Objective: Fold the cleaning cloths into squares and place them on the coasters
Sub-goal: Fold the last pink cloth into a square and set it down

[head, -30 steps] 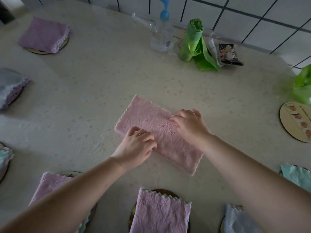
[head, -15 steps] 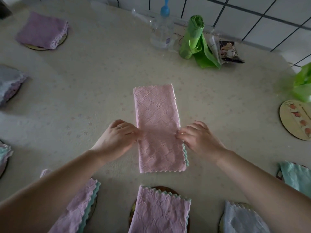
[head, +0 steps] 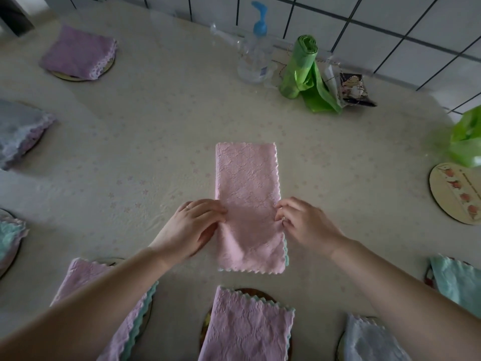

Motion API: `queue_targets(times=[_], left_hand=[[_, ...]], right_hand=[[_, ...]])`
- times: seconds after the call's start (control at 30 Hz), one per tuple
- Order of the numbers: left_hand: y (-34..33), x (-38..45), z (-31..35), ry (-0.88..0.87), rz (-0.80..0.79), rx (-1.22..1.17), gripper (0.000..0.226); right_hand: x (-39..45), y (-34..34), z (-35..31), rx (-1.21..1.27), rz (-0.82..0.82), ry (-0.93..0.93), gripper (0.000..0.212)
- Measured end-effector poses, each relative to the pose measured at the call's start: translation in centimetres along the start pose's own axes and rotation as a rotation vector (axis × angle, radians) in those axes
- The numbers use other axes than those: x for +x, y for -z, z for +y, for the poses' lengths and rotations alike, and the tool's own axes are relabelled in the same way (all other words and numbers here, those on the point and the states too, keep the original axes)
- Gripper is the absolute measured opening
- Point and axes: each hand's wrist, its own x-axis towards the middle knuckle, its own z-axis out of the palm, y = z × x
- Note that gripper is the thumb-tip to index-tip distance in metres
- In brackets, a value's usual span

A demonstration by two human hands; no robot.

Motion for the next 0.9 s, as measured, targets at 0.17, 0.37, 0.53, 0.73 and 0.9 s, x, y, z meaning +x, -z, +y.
queue_targets(times=[0.17, 0.37, 0.53, 0.73, 0.9], left_hand=[[0.9, -2.5, 2.8, 0.268, -0.002, -0.183, 0.023], [0.3, -1.6, 3.2, 0.536, -0.002, -0.416, 0.030], [-0.2, 0.8, 2.7, 0.712, -0.006, -0.556, 0.021], [-0.2, 1.4, 2.4, 0.743, -0.058, -0.524, 0.020], [0.2, 2.5, 3.4, 0.672, -0.009, -0.448, 0.028]], right_hand=[[-4.5, -0.5, -2.2, 0.316, -0.118, -0.188, 0.015], [-3.9, -1.4, -3.3, 0.879, 0.028, -0.563, 0.027], [-2.4, -1.9, -3.3, 1.005, 0.048, -0.822, 0.020], [-2.3, -2.6, -2.9, 0.990, 0.068, -0.854, 0.013], [-2.2, -2.3, -3.1, 0.718, 0.266, -0.682, 0.016]])
